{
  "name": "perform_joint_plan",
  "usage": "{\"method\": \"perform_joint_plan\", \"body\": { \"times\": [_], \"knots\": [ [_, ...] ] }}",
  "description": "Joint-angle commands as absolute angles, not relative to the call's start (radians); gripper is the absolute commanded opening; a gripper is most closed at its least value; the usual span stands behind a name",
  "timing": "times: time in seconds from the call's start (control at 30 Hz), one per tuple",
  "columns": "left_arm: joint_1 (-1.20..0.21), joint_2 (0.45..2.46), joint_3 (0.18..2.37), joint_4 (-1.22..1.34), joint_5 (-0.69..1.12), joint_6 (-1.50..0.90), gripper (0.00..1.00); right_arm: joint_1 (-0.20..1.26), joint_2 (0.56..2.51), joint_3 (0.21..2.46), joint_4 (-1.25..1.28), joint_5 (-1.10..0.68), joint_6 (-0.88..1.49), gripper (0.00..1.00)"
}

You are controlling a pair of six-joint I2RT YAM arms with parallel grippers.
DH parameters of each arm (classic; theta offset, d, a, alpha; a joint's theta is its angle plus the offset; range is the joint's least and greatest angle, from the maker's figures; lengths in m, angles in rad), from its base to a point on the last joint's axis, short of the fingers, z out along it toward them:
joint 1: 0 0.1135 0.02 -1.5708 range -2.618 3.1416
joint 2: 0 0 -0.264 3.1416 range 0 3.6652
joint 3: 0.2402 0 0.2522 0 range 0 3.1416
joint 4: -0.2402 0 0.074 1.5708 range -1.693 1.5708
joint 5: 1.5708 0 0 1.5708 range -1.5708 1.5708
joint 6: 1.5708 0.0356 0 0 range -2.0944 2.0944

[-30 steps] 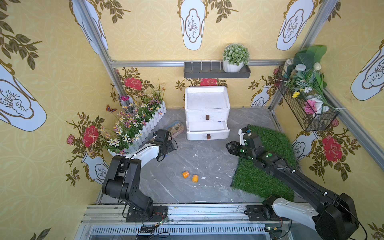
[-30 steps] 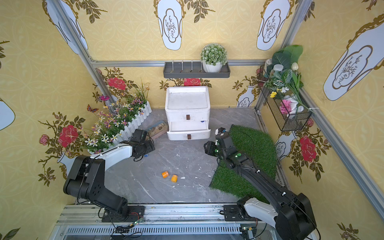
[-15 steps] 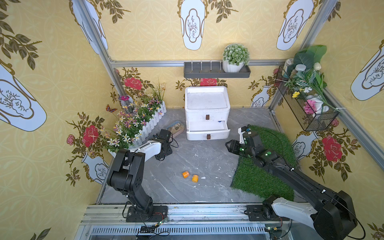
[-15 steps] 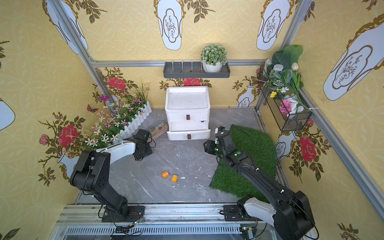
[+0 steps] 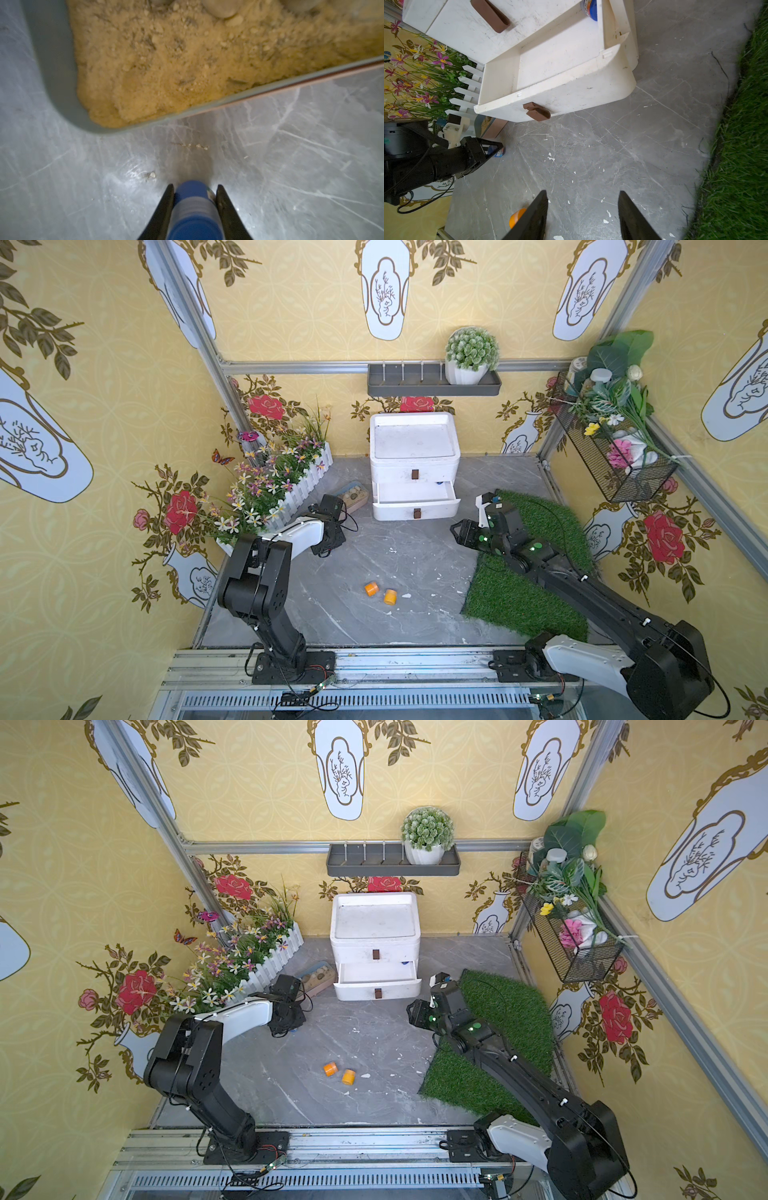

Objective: Put the paint cans in the drawer according to color
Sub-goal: Pick up the paint can at the center of the board, then place the paint can in the drawer.

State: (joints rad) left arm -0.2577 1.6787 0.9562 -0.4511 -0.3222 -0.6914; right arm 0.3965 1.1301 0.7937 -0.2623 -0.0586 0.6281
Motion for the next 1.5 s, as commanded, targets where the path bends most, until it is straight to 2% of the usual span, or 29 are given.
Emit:
{"method": "perform_joint_plan", "body": {
  "times": [0.0,0.17,0.3,0.47,0.73,1.07,1.2,1.4,1.47],
  "knots": [
    [-0.257,1.637,0.961,-0.47,-0.276,-0.692,0.24,0.397,1.123,0.804,-0.254,-0.051,0.614,0.56],
    [-0.258,1.517,0.981,-0.483,-0.127,-0.728,0.24,0.396,1.12,0.809,-0.261,-0.045,0.607,0.56],
    [-0.289,1.414,1.0,-0.385,0.041,-0.821,0.24,0.392,1.119,0.807,-0.261,-0.041,0.607,0.56],
    [-0.392,1.426,1.137,-0.287,0.102,-0.909,0.24,0.388,1.119,0.804,-0.258,-0.043,0.606,0.55],
    [-0.532,1.61,1.386,-0.293,-0.106,-0.854,0.25,0.388,1.096,0.782,-0.256,-0.04,0.61,0.56],
    [-0.63,1.725,1.423,-0.213,-0.425,-0.77,0.26,0.384,1.074,0.781,-0.27,-0.039,0.606,0.55],
    [-0.638,1.75,1.41,-0.18,-0.494,-0.761,0.26,0.385,1.075,0.782,-0.272,-0.043,0.607,0.56],
    [-0.64,1.796,1.419,-0.176,-0.479,-0.753,0.3,0.385,1.072,0.782,-0.276,-0.043,0.608,0.55],
    [-0.64,1.802,1.419,-0.19,-0.486,-0.764,0.37,0.387,1.072,0.781,-0.276,-0.044,0.608,0.55]
  ]
}}
